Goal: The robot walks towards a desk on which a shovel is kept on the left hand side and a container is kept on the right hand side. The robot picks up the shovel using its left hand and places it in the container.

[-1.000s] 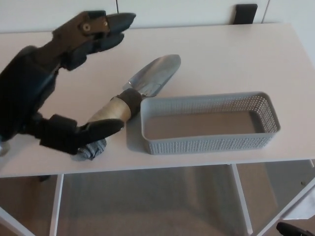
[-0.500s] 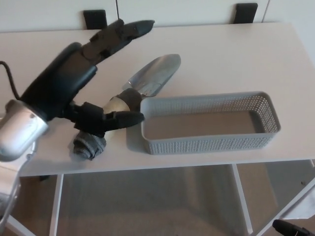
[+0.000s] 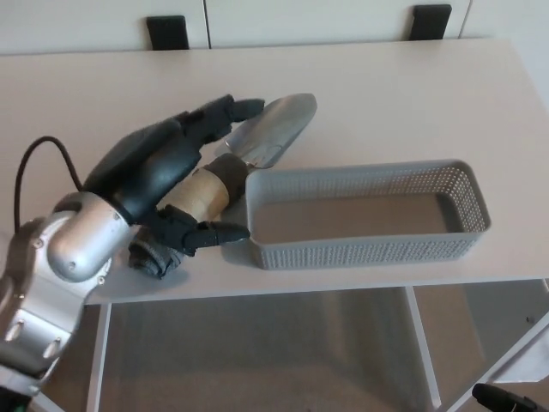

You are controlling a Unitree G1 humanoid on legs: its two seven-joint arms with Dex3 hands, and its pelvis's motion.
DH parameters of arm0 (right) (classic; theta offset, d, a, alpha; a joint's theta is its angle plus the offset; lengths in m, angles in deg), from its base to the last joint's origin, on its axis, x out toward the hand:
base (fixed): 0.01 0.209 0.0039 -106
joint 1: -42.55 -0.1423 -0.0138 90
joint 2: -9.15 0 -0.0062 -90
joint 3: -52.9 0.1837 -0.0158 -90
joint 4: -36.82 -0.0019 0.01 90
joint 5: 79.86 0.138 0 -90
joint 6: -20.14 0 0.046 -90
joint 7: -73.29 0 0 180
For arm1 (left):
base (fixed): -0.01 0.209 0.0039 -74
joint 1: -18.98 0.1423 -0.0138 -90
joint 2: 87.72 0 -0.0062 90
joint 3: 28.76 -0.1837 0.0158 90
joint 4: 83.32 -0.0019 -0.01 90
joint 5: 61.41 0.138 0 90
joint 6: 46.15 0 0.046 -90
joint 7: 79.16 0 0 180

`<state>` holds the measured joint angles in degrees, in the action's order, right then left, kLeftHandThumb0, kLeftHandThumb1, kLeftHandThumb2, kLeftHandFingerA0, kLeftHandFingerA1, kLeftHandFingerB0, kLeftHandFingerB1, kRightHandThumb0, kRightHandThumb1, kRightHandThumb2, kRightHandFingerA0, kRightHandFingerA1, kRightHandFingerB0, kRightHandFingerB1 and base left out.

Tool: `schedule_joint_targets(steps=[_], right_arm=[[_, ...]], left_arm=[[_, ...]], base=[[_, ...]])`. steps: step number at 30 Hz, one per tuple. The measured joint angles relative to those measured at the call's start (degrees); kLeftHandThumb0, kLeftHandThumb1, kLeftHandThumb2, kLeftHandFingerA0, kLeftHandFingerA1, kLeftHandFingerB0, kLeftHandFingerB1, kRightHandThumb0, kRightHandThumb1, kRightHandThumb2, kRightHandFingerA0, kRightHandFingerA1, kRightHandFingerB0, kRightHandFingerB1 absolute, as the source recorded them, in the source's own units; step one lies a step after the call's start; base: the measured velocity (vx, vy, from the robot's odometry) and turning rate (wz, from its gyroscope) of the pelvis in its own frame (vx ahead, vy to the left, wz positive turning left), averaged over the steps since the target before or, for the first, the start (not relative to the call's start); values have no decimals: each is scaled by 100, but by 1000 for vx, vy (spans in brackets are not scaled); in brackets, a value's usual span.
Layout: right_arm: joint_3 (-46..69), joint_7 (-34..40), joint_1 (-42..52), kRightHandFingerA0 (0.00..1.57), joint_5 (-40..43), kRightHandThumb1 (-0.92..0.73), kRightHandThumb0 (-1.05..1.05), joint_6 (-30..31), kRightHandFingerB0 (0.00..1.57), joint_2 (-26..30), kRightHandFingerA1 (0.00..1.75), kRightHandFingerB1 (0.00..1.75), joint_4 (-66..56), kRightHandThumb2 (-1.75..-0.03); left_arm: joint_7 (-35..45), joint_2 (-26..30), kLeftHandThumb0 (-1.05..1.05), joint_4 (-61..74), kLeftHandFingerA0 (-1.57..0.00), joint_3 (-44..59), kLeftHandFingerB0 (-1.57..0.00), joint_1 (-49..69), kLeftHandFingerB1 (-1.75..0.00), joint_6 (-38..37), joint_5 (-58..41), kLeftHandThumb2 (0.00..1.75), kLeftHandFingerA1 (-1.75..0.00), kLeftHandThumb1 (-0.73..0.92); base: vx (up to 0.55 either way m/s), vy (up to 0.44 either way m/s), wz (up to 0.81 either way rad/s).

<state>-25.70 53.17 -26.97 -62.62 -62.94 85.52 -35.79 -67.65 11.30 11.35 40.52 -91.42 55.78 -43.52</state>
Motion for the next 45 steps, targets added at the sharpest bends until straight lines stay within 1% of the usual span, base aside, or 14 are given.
schedule_joint_targets(steps=[9,13,14,16,17,19,20,21,22,32,33,34,35,45], right_arm=[[-43,0,9,74,-100,-40,-17,0,54,9,63,53,-15,-56],[-89,1,13,72,-146,-41,-13,0,55,19,59,50,-43,-51],[-100,1,15,72,-158,-42,-14,0,55,23,59,50,-55,-51],[-119,1,19,72,-177,-42,-15,-1,55,29,58,50,-72,-52],[-130,1,22,72,-195,-42,-15,-3,54,35,58,50,-80,-52],[-153,1,34,71,-234,-42,-15,-9,54,52,58,50,-95,-52],[-163,1,43,73,-257,-41,-14,-15,55,65,59,50,-107,-52],[-172,1,52,72,-277,-41,-15,-21,55,78,59,51,-115,-52],[-178,1,59,74,-293,-41,-17,-28,56,88,58,50,-121,-52],[-317,4,159,73,-482,-42,-18,-159,55,271,58,49,-244,-52],[-332,5,168,74,-502,-41,-18,-170,55,283,58,49,-257,-52],[-345,8,174,75,-530,-42,-18,-192,55,299,58,49,-261,-52],[-348,9,174,74,-539,-42,-18,-203,55,305,58,49,-261,-52],[-392,-12,202,74,-593,-42,-20,-359,54,409,57,49,-260,-52]], left_arm=[[-335,5,-53,-711,-6,-457,-10,-221,-30,262,737,68,-29,37],[-518,5,-55,-995,-7,-613,-11,-298,-30,388,1068,66,-34,39],[-572,6,-28,-1072,-1,-646,0,-321,-46,393,1155,85,-50,29],[-655,6,-28,-1179,-1,-704,0,-353,-46,393,1282,86,-50,31],[-714,6,-54,-1244,-9,-736,-10,-367,-33,393,1369,65,-36,41],[-817,3,-54,-1344,-8,-783,-9,-385,-33,393,1530,65,-37,41],[-880,1,-52,-1406,0,-800,-9,-394,-39,393,1626,70,-38,33],[-932,-2,-50,-1454,-12,-812,-13,-403,-26,393,1706,55,-30,49],[-973,-5,-29,-1486,-1,-821,0,-408,-47,393,1767,87,-49,32],[-1460,-197,-30,-2084,-1,-1009,0,-626,-47,637,2554,89,-49,33],[-1508,-231,-55,-2145,-13,-1019,-10,-649,-26,668,2623,59,-32,52],[-1568,-276,-53,-2227,-6,-1030,0,-681,-36,705,2708,74,-42,36],[-1590,-293,-30,-2258,-1,-1032,0,-691,-47,718,2734,90,-50,35],[-1942,-634,-31,-2747,-1,-1000,0,-772,-48,796,3104,88,-49,33]], base=[[0,0,0],[0,0,0],[0,0,0],[0,0,0],[0,0,0],[0,0,0],[0,0,0],[0,0,0],[0,0,0],[0,0,0],[0,0,0],[0,0,0],[0,0,0],[0,0,0]])
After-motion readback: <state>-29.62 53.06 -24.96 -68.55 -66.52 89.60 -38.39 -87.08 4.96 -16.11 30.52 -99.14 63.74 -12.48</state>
